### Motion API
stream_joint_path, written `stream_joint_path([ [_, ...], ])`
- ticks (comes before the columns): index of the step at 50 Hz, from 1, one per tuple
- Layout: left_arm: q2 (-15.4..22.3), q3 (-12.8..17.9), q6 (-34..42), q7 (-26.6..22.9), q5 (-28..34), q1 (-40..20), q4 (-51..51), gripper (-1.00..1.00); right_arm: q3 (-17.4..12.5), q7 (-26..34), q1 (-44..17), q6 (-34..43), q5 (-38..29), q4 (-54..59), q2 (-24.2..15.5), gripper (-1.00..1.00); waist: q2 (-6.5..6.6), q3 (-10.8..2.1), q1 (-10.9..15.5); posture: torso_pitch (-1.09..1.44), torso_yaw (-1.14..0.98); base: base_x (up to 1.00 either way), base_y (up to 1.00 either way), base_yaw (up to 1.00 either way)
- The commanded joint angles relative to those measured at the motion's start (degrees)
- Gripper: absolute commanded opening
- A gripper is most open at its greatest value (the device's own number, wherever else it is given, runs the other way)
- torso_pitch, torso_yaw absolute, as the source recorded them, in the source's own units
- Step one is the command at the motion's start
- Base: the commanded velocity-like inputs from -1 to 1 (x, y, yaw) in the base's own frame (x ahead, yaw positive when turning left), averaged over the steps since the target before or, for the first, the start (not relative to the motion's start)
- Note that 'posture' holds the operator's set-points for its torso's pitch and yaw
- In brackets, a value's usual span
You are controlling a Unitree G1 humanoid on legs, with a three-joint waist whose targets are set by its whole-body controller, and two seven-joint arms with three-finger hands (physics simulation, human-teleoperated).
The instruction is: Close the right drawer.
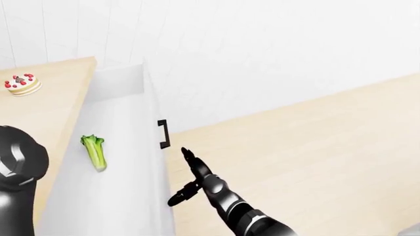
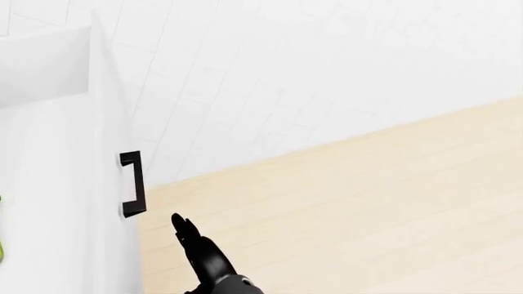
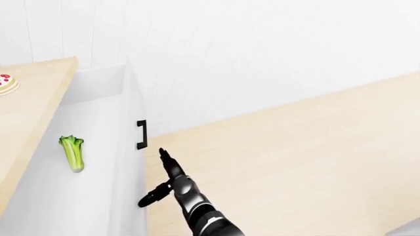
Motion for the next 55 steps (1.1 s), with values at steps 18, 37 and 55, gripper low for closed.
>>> stream_joint_path([
  [18, 0.5, 0.5, 0.0, 1.1, -0.5, -1.7, 0.2, 1.00, 0.9, 2.1, -2.4, -3.2, 1.0, -2.6, 4.1, 1.00, 0.84, -1.65, 0.3, 0.00, 0.00, 0.00, 0.00, 0.00],
  [37, 0.4, 0.3, 0.0, -0.2, 0.9, -1.8, 0.3, 1.00, 1.3, 1.9, -2.4, -3.0, 0.4, -2.7, 5.1, 1.00, 0.92, -1.65, 0.3, 0.00, 0.00, 0.00, 0.00, 0.00],
  [55, 0.5, 0.2, 0.0, -0.1, 0.9, -2.1, 0.4, 1.00, 1.7, 1.5, -2.7, -2.8, -0.2, -2.7, 6.3, 1.00, 0.93, -1.62, 0.2, 0.00, 0.00, 0.00, 0.00, 0.00],
])
